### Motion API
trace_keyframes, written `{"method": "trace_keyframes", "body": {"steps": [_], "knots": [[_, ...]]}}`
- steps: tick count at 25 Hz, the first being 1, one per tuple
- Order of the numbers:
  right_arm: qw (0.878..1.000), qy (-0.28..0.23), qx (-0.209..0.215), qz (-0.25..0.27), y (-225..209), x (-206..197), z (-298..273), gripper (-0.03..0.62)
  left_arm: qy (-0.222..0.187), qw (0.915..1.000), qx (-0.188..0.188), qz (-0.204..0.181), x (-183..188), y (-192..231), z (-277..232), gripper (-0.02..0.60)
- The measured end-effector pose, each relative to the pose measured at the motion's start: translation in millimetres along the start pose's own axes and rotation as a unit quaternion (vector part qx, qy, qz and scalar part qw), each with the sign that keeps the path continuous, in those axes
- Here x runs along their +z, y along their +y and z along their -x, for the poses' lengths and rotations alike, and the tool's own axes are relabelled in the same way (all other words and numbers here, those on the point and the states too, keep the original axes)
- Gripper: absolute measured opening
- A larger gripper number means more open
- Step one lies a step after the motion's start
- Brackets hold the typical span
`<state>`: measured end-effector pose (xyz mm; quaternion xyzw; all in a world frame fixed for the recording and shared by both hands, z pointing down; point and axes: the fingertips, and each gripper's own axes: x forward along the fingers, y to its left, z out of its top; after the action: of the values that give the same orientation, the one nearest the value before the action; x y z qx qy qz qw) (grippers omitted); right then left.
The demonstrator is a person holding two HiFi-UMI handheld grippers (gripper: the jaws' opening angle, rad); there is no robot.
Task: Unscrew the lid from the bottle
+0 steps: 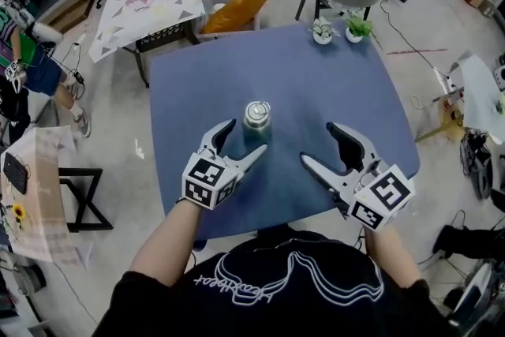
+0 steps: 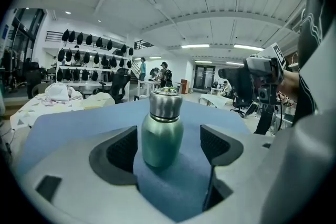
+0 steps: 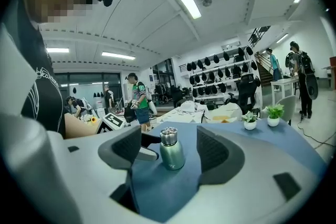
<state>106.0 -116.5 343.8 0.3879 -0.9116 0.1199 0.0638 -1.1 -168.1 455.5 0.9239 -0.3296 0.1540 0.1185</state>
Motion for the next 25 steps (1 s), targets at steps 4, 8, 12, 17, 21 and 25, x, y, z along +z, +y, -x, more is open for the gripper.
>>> {"method": "trace_keyframes", "body": {"steps": [4, 8, 12, 17, 21, 25], "knots": [[1.000, 0.006, 0.019, 0.004, -7, 0, -14, 0.328, 0.021, 0.9998, -0.003, -0.007, -12, 5, -17, 0.373], [0.999, 0.011, 0.035, 0.006, -13, -3, -28, 0.328, 0.028, 0.9995, -0.013, 0.000, -20, 8, -26, 0.377], [0.999, 0.018, 0.048, 0.007, -19, -8, -42, 0.328, 0.022, 0.9994, -0.027, -0.010, -23, 11, -34, 0.376], [0.997, 0.033, 0.065, 0.005, -23, -21, -54, 0.328, 0.022, 0.9989, -0.030, -0.027, -26, 14, -42, 0.376], [0.996, 0.038, 0.080, 0.013, -22, -25, -62, 0.322, 0.014, 0.9985, -0.043, -0.032, -26, 12, -45, 0.356], [0.995, 0.041, 0.093, 0.021, -23, -28, -72, 0.313, 0.010, 0.9981, -0.048, -0.036, -24, 11, -46, 0.354]]}}
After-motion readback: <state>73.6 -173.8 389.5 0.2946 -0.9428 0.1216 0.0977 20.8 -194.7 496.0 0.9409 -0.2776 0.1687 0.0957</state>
